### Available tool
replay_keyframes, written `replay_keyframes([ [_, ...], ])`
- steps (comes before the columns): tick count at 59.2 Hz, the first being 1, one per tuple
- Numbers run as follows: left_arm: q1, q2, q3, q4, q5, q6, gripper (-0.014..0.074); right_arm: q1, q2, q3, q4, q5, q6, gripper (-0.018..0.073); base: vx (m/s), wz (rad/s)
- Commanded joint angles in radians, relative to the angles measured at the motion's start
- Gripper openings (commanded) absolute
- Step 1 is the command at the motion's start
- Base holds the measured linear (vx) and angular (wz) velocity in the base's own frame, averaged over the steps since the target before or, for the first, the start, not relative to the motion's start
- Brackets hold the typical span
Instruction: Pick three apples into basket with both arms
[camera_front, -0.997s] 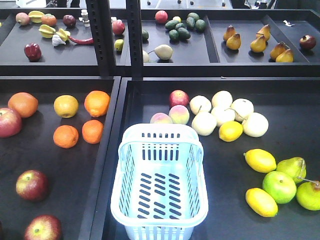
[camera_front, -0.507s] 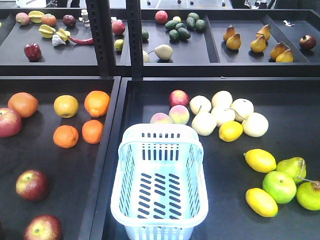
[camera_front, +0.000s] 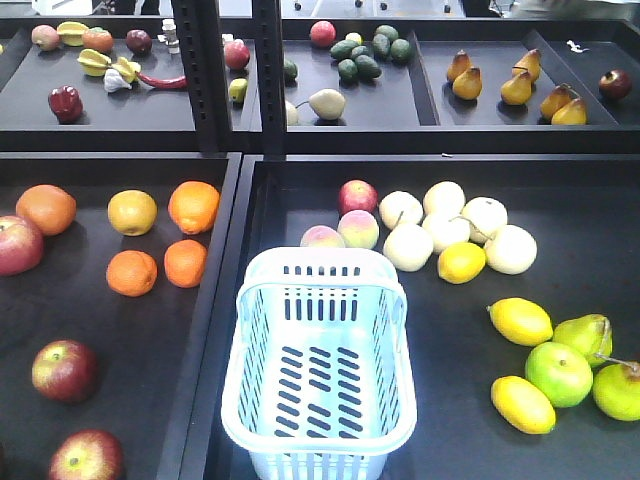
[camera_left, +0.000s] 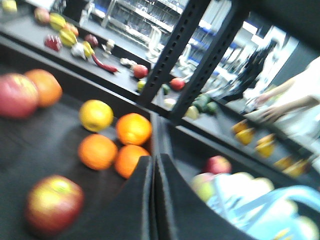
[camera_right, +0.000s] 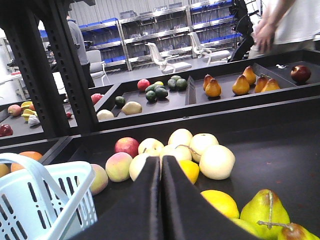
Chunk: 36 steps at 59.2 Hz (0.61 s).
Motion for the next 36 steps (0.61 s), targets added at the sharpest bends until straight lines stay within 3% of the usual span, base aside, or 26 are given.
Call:
replay_keyframes([
  [1, -0.008, -0.013, -0.025, -0.086, -0.086, -0.054, -0.0006, -0.006, -0.012, 0.014, -0.012, -0.071, -0.004, -0.0009, 0.0, 0.0],
  [22, -0.008, -0.013, -0.035, -0.087, -0.413, -0.055, -0.0006, -0.006, -0.012, 0.014, -0.012, -0.071, -0.004, -0.0009, 0.0, 0.0],
  [27, -0.008, -0.013, -0.044, -0.087, -0.434, -0.097, -0.0006, -0.006, -0.012, 0.014, -0.012, -0.071, -0.004, -0.0009, 0.0, 0.0],
  [36, -0.008, -0.013, -0.11, -0.053, -0.353, -0.143, -0.0006, -0.006, -0.012, 0.014, -0.012, -0.071, -0.004, -0.0009, 0.0, 0.0],
])
